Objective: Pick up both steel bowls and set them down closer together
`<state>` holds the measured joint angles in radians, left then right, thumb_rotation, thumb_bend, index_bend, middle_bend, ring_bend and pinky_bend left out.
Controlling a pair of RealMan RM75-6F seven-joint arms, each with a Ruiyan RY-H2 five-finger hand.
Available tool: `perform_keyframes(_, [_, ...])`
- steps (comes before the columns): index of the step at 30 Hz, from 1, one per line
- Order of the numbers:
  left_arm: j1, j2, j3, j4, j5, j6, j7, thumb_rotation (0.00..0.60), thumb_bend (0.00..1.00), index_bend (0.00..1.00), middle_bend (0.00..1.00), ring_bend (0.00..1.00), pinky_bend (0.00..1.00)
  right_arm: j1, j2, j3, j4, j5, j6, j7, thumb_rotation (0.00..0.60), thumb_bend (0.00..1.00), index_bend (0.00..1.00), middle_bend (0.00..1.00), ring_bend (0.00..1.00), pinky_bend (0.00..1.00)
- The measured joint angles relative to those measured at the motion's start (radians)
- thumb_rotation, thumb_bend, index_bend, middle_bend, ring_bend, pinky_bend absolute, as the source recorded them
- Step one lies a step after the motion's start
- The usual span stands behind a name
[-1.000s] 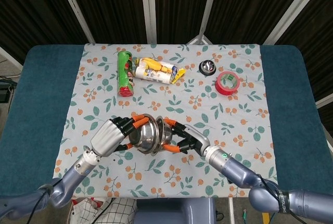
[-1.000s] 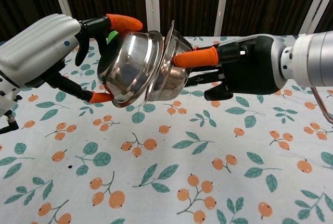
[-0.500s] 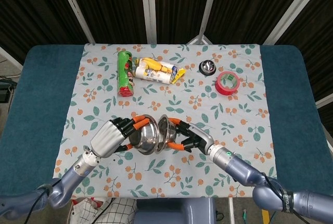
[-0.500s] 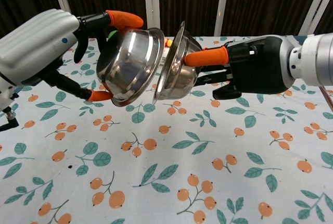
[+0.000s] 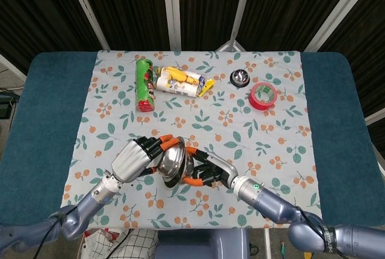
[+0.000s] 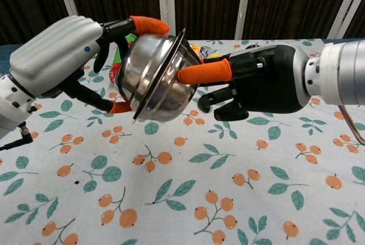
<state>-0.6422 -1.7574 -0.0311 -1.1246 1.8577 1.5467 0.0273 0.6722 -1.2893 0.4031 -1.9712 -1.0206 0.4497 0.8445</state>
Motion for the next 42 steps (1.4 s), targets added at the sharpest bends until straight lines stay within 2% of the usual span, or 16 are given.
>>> perform_keyframes(16, [0.013,0.046,0.012,-0.035,0.012,0.023,0.012,0.6,0.3,0.42,0.59,0.46,0.67,-0.032,0.024,0.016,0.061,-0.009,-0.007,0.018,0.6,0.33,0.71,0.72,0.72,0.87])
perform_keyframes(21, [0.02,0.071,0.019,-0.064,0.011,0.017,0.026,0.6,0.3,0.42,0.59,0.46,0.67,-0.045,0.029,-0.001,0.096,-0.052,0.041,-0.045,0.6,0.33,0.71,0.72,0.72,0.87])
perform_keyframes(27, [0.028,0.113,0.026,-0.106,-0.005,-0.023,0.083,0.6,0.3,0.42,0.59,0.46,0.67,-0.053,0.018,-0.056,0.147,-0.076,0.167,-0.243,0.6,0.33,0.71,0.72,0.72,0.87])
perform_keyframes(37, [0.05,0.161,0.031,-0.14,-0.052,-0.088,0.157,0.6,0.3,0.42,0.59,0.46,0.67,-0.062,-0.039,-0.188,0.261,-0.144,0.412,-0.728,0.6,0.33,0.71,0.72,0.72,0.87])
perform_keyframes(42, [0.064,0.171,0.032,-0.14,-0.072,-0.105,0.172,0.6,0.3,0.42,0.59,0.46,0.67,-0.068,-0.077,-0.264,0.328,-0.21,0.492,-0.936,0.6,0.33,0.71,0.72,0.72,0.87])
